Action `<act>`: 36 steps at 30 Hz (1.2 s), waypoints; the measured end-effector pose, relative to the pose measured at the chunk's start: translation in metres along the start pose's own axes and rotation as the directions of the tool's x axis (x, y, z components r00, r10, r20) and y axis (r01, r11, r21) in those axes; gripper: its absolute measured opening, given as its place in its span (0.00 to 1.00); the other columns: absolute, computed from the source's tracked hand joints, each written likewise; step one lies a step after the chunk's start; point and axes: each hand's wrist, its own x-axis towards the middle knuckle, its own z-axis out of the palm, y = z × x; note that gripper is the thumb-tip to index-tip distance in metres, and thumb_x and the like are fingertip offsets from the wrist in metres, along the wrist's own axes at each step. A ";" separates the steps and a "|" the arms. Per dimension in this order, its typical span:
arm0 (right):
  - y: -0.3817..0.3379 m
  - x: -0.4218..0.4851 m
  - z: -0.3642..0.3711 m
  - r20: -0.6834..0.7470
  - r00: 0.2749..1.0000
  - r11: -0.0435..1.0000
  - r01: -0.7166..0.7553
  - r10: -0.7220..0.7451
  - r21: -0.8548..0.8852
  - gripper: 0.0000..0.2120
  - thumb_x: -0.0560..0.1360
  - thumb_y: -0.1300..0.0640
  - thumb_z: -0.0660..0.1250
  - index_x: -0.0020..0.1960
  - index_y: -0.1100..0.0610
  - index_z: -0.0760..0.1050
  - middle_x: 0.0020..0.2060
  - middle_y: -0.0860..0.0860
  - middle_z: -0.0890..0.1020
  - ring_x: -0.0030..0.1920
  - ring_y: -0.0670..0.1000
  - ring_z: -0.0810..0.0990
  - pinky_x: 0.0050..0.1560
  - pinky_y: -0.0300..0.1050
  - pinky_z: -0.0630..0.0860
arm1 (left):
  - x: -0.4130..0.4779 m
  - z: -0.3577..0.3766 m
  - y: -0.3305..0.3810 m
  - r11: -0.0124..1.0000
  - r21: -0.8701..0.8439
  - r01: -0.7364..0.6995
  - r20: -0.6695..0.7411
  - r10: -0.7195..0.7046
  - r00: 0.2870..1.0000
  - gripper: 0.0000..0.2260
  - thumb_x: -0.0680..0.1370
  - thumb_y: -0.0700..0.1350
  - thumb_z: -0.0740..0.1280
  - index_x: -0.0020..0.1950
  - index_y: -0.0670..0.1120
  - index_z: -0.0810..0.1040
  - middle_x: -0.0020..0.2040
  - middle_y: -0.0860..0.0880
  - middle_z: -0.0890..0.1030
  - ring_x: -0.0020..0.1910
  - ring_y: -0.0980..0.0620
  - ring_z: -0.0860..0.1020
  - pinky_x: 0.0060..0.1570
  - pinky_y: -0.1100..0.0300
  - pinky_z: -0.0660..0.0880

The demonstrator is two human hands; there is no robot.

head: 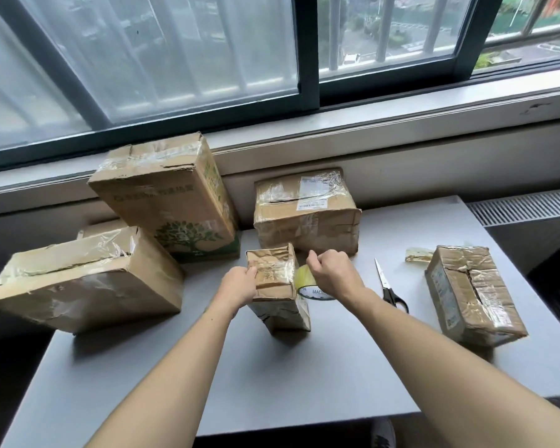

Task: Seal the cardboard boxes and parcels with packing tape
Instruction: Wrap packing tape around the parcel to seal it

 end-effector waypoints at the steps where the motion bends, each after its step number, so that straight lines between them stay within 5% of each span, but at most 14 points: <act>1: 0.001 0.001 0.003 0.008 1.000 1.000 0.000 0.000 0.016 0.28 0.82 0.50 0.57 0.24 0.56 0.62 0.27 0.59 0.72 0.38 0.63 0.72 0.41 0.48 0.66 | -0.001 0.000 0.002 1.000 0.017 0.001 -0.041 -0.001 0.999 0.16 0.85 0.48 0.55 0.60 0.38 0.75 0.56 0.41 0.78 0.55 0.41 0.76 0.50 0.49 0.72; 5: 0.004 0.004 0.005 0.077 0.996 0.999 0.034 -0.034 0.006 0.28 0.83 0.50 0.56 0.25 0.58 0.64 0.24 0.54 0.69 0.37 0.62 0.72 0.39 0.48 0.66 | -0.010 0.007 0.012 0.992 0.088 -0.088 -0.289 0.110 0.951 0.16 0.82 0.50 0.62 0.62 0.40 0.64 0.60 0.40 0.71 0.59 0.37 0.74 0.54 0.46 0.71; 8: 0.007 0.003 0.003 0.083 0.996 0.999 0.042 -0.044 0.024 0.27 0.83 0.51 0.55 0.26 0.57 0.65 0.28 0.59 0.74 0.39 0.62 0.74 0.39 0.49 0.67 | -0.022 0.021 0.023 0.959 0.266 -0.103 -0.182 0.155 0.971 0.35 0.76 0.69 0.60 0.69 0.42 0.63 0.64 0.42 0.67 0.67 0.39 0.69 0.61 0.44 0.69; 10: 0.009 0.001 0.004 0.108 0.993 0.998 0.041 -0.047 0.054 0.25 0.84 0.53 0.55 0.29 0.57 0.65 0.32 0.61 0.76 0.43 0.64 0.77 0.43 0.51 0.72 | -0.028 0.028 0.032 0.934 0.355 -0.046 -0.082 0.080 0.993 0.53 0.67 0.79 0.58 0.77 0.41 0.52 0.71 0.43 0.62 0.72 0.42 0.63 0.66 0.41 0.66; 12: 0.013 0.000 0.006 0.140 0.989 0.995 0.035 -0.048 0.094 0.23 0.84 0.53 0.55 0.31 0.59 0.66 0.32 0.61 0.76 0.43 0.64 0.78 0.44 0.52 0.74 | -0.026 0.031 0.035 0.930 0.367 -0.002 -0.051 0.023 0.998 0.60 0.63 0.81 0.60 0.79 0.41 0.44 0.74 0.41 0.58 0.74 0.42 0.60 0.68 0.40 0.65; 18: 0.023 -0.002 -0.004 0.125 0.991 0.934 0.008 -0.056 0.356 0.28 0.82 0.47 0.62 0.26 0.53 0.57 0.24 0.49 0.61 0.28 0.49 0.60 0.30 0.47 0.58 | -0.018 0.020 0.031 0.980 0.196 -0.043 -0.064 0.057 0.996 0.40 0.67 0.67 0.70 0.67 0.44 0.60 0.64 0.42 0.69 0.62 0.41 0.72 0.59 0.48 0.73; 22: 0.010 0.004 -0.029 0.079 0.995 0.721 -0.010 -0.063 0.693 0.27 0.79 0.47 0.68 0.27 0.52 0.60 0.26 0.49 0.59 0.27 0.47 0.56 0.29 0.43 0.54 | -0.020 0.009 0.025 0.987 -0.161 0.000 0.026 0.004 1.000 0.25 0.74 0.62 0.69 0.58 0.47 0.64 0.57 0.47 0.76 0.53 0.48 0.77 0.48 0.52 0.73; 27: 0.006 0.001 -0.024 0.158 0.980 0.713 -0.027 -0.119 0.700 0.24 0.79 0.44 0.69 0.31 0.53 0.63 0.27 0.48 0.61 0.27 0.46 0.58 0.28 0.40 0.55 | -0.027 0.033 -0.002 0.891 -0.444 0.091 0.082 -0.061 0.995 0.19 0.78 0.58 0.66 0.58 0.45 0.67 0.53 0.44 0.78 0.43 0.52 0.77 0.38 0.58 0.70; 31: 0.013 -0.011 0.013 0.176 0.981 0.753 -0.058 -0.077 0.656 0.22 0.80 0.42 0.65 0.35 0.55 0.67 0.29 0.48 0.62 0.30 0.45 0.61 0.31 0.43 0.57 | -0.018 0.053 -0.036 0.843 -0.501 0.194 0.160 -0.130 0.979 0.20 0.77 0.60 0.64 0.60 0.48 0.67 0.54 0.46 0.79 0.49 0.47 0.80 0.48 0.49 0.76; 36: 0.004 -0.021 0.044 0.278 0.947 0.818 -0.029 -0.162 0.575 0.22 0.82 0.43 0.62 0.35 0.57 0.70 0.30 0.48 0.67 0.32 0.45 0.65 0.34 0.44 0.61 | -0.013 0.074 -0.060 0.881 -0.439 0.179 0.186 -0.105 0.977 0.17 0.82 0.61 0.57 0.62 0.49 0.67 0.58 0.48 0.79 0.56 0.50 0.79 0.57 0.52 0.77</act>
